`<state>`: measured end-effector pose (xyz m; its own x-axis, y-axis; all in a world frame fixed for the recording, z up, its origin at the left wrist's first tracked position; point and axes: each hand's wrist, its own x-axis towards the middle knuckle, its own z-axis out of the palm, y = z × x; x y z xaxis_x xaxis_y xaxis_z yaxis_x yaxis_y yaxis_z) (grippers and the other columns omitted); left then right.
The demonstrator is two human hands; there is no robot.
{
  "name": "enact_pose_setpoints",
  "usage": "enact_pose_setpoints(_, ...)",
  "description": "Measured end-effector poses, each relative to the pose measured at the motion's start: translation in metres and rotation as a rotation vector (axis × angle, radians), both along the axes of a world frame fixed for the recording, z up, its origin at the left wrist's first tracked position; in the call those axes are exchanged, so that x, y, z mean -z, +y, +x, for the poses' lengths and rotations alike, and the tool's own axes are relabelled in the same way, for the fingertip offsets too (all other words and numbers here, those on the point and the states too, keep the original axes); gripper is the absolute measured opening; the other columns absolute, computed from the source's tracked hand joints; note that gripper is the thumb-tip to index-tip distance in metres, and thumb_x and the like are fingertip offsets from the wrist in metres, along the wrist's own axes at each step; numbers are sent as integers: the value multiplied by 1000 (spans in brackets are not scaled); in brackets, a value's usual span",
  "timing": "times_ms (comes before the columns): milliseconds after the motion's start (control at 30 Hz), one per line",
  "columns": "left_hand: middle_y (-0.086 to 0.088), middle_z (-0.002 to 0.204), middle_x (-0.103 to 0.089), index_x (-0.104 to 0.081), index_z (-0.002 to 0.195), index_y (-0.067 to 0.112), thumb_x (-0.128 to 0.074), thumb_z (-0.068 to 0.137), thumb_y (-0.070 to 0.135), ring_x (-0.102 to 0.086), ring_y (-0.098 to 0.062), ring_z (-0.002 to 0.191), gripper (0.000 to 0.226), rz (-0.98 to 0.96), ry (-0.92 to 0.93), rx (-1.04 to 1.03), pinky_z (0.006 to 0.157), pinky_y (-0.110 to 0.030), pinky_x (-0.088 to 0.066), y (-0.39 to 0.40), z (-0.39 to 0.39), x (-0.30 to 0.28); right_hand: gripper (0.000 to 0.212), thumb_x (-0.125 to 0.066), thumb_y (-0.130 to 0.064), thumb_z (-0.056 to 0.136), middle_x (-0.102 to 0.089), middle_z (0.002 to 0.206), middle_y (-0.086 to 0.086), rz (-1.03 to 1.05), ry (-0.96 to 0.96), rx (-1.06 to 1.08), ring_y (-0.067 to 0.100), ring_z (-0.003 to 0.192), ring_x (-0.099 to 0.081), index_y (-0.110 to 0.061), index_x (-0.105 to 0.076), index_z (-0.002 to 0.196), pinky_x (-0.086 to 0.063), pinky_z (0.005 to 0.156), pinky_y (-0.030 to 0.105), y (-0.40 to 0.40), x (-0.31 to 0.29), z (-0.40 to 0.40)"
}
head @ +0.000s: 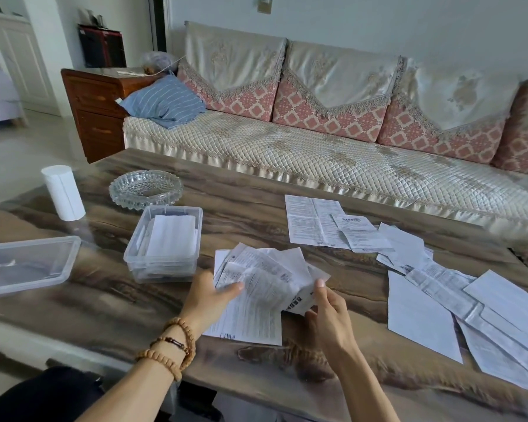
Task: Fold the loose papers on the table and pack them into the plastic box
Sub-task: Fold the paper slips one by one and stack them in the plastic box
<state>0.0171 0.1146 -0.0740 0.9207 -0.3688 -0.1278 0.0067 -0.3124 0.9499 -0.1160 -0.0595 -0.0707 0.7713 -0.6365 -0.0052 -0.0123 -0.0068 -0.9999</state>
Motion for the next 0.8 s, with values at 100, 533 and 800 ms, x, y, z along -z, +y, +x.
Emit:
enact_pose_setpoints(100, -5, 86, -72, -66, 90, 11, -79, 78, 32, -71, -20, 80, 28, -20, -53, -27, 75, -45, -60, -5, -1, -12, 48, -37, -35, 103, -74, 86, 7, 32, -40, 34, 21, 89, -67, -3, -69, 90, -58, 78, 33, 2, -5, -2)
enact_pose_setpoints(533, 5, 86, -73, -71, 91, 24, -76, 81, 29, -70, -9, 83, 12, -21, -116, 69, 72, -32, -59, -9, 3, -7, 19, -82, -18, 77, -76, 87, 2, -183, 86, -43, 21, 84, -74, -6, -71, 88, -61, 74, 43, -7, -3, 7)
enact_pose_setpoints(800, 5, 90, -74, -70, 90, 29, -75, 83, 22, -71, -9, 84, 11, -36, -106, 210, 76, -32, -57, 0, 15, -19, 59, -64, -52, 81, -46, 135, -7, -613, -145, 234, 11, 124, -48, -36, -41, 133, -43, 99, 28, -17, -45, 13)
